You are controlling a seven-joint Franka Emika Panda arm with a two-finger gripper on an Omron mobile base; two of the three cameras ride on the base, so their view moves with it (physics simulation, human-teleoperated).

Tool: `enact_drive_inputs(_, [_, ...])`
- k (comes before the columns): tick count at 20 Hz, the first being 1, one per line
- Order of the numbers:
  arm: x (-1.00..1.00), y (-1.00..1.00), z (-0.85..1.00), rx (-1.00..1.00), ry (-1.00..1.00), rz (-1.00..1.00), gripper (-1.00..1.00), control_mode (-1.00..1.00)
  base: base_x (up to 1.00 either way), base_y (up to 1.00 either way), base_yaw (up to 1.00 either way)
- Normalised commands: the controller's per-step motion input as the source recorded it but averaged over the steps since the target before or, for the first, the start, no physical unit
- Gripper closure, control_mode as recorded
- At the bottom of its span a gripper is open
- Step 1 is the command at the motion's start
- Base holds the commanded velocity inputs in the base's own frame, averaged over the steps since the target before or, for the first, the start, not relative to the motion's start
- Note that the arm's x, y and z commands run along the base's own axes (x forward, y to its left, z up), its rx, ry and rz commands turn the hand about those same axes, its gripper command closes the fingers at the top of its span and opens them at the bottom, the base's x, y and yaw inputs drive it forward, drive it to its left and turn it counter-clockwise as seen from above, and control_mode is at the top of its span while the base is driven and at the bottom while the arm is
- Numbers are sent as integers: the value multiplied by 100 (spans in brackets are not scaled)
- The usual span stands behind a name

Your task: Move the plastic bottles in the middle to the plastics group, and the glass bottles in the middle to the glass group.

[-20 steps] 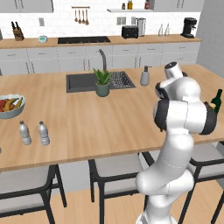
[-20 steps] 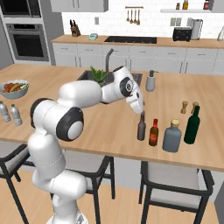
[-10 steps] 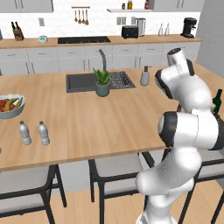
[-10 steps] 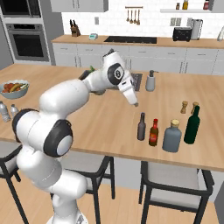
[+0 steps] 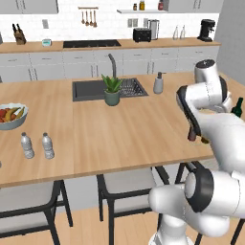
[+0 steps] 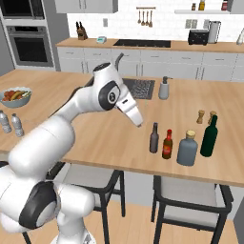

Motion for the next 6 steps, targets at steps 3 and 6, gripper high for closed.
enact_drive_inputs(3, [-62,41,0,0,0,34,-100,-100,0,0,0])
enact_drive_inputs(6, [-62,37,0,0,0,29,-100,-100,0,0,0])
